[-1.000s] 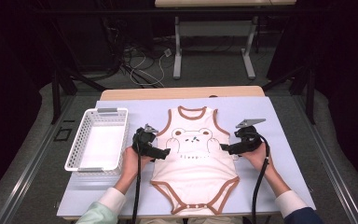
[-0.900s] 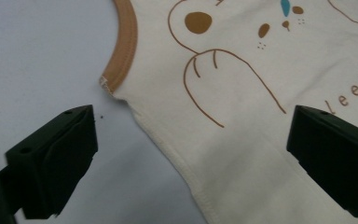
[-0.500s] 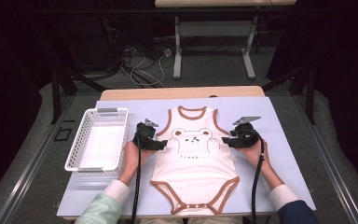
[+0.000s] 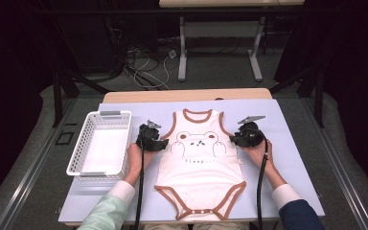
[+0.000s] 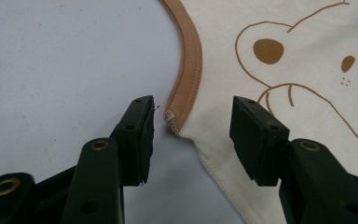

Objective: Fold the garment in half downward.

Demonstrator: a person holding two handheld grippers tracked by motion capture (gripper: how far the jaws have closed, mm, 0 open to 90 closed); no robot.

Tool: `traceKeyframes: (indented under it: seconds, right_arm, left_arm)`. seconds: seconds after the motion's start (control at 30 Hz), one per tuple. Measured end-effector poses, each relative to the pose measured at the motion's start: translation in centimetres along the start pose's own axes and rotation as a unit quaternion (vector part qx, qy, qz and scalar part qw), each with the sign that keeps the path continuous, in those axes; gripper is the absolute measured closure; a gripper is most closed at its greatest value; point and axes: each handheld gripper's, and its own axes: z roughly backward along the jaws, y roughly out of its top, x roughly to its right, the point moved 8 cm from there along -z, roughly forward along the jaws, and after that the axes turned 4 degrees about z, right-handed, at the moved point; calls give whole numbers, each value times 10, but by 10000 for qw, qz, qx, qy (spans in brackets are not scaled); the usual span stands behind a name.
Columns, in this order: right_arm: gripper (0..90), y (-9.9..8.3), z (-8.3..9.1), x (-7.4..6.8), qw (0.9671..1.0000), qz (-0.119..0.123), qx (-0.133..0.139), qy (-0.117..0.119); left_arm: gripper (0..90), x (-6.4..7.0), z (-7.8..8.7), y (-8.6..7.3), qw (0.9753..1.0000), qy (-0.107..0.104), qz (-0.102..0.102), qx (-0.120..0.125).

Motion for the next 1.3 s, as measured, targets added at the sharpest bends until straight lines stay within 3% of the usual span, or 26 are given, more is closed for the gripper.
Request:
traceKeyframes:
  seconds: [0.33, 0.43, 0.57, 0.93, 1.3]
  right_arm:
    - [699, 0, -4, 3, 9999, -42, -10, -104]
    - [710, 0, -5, 2, 10000, -21, -19, -94]
    - [737, 0, -6, 1, 9999, 4, -25, -110]
    - [826, 1, -6, 1, 10000, -72, -22, 35]
    - [875, 7, -3, 2, 9999, -20, 149, -15]
  left_arm:
    - [552, -2, -7, 0, 9999, 85, 84, 56]
    - [578, -4, -8, 3, 9998, 23, 195, -41]
    - [636, -4, -9, 6, 9997, -32, 124, -201]
    - [840, -1, -10, 7, 9997, -152, 19, -172]
    - [873, -4, -7, 10, 9999, -57, -25, -97]
